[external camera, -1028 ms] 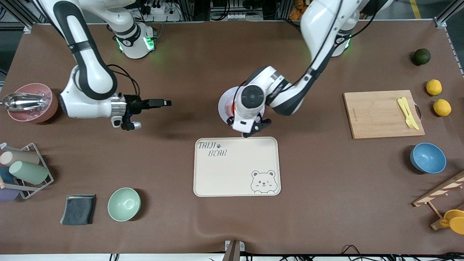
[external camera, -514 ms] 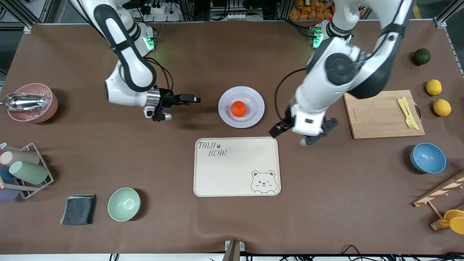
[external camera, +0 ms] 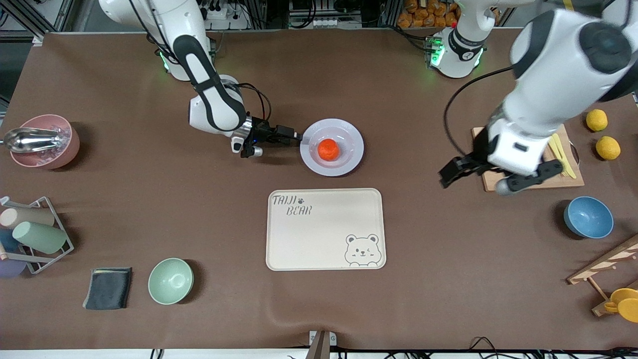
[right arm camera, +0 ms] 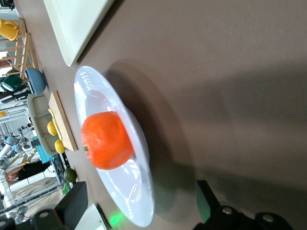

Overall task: Place orange and plate with both arms
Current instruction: 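Withdraw the left gripper while the right gripper grips the plate rim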

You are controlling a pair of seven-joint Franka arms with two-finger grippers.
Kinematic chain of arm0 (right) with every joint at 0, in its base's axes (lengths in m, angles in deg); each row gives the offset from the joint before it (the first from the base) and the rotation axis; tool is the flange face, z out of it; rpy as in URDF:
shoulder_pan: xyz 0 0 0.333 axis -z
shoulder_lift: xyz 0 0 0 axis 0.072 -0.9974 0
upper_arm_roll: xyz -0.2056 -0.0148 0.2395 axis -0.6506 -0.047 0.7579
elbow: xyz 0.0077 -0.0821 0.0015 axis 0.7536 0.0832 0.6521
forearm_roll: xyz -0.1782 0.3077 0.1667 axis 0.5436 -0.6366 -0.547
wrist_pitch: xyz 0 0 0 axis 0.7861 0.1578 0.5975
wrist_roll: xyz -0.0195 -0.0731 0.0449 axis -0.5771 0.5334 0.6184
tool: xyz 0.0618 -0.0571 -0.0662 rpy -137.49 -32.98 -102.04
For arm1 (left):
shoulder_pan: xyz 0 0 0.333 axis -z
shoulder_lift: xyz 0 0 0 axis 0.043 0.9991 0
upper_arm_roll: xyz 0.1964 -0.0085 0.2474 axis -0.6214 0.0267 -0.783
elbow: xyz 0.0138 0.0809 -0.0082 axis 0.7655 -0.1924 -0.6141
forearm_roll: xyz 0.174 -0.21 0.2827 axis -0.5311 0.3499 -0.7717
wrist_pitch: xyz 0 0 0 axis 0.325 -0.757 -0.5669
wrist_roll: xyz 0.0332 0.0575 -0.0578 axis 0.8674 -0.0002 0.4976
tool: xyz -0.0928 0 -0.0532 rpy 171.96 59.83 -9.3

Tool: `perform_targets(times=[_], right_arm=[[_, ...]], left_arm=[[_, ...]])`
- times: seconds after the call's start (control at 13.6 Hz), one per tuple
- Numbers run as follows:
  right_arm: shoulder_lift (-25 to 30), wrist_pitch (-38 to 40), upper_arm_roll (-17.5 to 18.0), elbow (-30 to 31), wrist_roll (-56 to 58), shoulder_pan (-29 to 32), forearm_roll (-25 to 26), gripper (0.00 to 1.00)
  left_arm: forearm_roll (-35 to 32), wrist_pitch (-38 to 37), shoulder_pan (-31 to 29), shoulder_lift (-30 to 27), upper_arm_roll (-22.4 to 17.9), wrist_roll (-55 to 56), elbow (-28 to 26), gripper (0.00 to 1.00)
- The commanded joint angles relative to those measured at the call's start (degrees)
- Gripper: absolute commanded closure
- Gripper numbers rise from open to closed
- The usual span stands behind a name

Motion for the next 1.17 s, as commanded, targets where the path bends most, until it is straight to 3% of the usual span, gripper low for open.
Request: perform_targets(times=[0.0, 0.44, 0.51, 0.59, 0.66, 1.1], right_arm=[[-1.7, -1.8, -0.7, -2.4, 0.9, -2.4, -3.5, 0.00], [-5.7, -4.9, -0.7, -7.2, 0.9, -5.9, -8.1, 0.00], [-5.7, -6.0, -0.6, -7.5, 0.9, -5.8, -8.2, 0.43], [-5.7, -6.2, -0.6, -7.8, 0.9, -6.0, -9.2, 0.95], [-5.7, -6.3, -0.7, -8.0, 0.9, -6.6, -10.8, 1.00], [-5.1, -8.3, -0.7, -9.8, 0.9, -7.5, -12.4, 1.00]], left_arm=[[0.1, -5.2, -3.5, -4.2, 0.4, -10.0, -0.9, 0.00], [-0.2, -15.1, -3.5, -9.0, -4.5, -18.2, 1.8, 0.00], [-0.3, -15.6, -3.5, -10.3, -5.9, -18.5, 1.7, 0.00], [-0.2, -17.9, -3.3, -10.7, -7.0, -20.2, 1.8, 0.00], [-0.2, -18.8, -3.4, -10.8, -8.1, -22.4, 1.8, 0.00], [-0.2, -21.0, -3.4, -11.9, -9.4, -23.9, 1.6, 0.00]])
